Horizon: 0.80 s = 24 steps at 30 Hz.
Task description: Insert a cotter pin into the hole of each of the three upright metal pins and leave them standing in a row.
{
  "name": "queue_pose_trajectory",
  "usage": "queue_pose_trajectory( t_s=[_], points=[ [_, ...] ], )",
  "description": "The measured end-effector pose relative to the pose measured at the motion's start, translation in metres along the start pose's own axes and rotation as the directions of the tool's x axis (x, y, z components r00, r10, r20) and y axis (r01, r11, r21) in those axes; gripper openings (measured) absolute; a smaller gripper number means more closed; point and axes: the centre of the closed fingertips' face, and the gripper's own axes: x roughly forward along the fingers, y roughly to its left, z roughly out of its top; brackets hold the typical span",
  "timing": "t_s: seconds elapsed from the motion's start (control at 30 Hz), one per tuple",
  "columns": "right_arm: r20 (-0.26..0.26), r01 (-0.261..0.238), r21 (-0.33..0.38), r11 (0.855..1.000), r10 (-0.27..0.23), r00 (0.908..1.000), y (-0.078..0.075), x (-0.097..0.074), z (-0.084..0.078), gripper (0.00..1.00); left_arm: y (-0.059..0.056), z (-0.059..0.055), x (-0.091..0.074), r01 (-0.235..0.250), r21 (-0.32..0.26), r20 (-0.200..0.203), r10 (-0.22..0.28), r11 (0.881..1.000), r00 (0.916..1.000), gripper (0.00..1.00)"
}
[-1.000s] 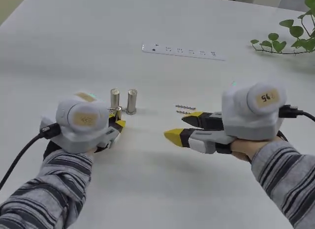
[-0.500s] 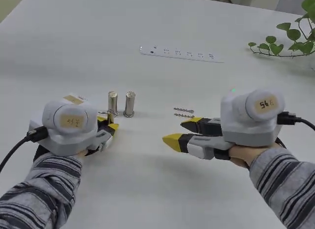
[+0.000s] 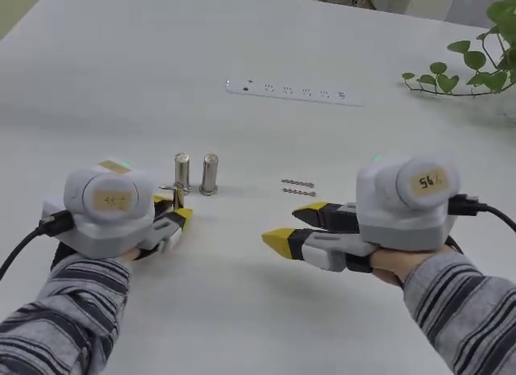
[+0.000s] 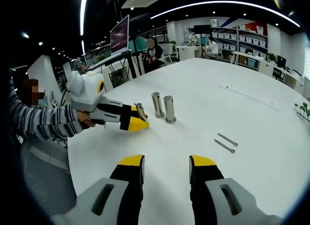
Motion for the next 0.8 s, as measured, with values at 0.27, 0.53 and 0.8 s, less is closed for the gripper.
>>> queue_pose_trajectory(
  t_s=[0.27,0.53,0.8],
  points=[
    [0.034,0.012,0.0,1.0,-0.012,0.9994,0.0,-0.002,0.009,0.33,-0.006,0.014,-0.018,0.028,-0.004,0.049,-0.028,1.0,0.9984,0.33],
    [0.094,0.007,0.006,1.0,-0.007,0.9956,0.001,0.0,0.029,0.31,-0.014,0.025,-0.037,0.046,-0.03,0.072,-0.044,0.999,0.9964,0.45],
    [0.147,-0.012,0.016,1.0,0.01,0.9892,0.005,0.013,0.056,0.31,-0.02,0.027,-0.057,0.038,-0.043,0.068,-0.035,0.998,0.9971,0.47]
  ],
)
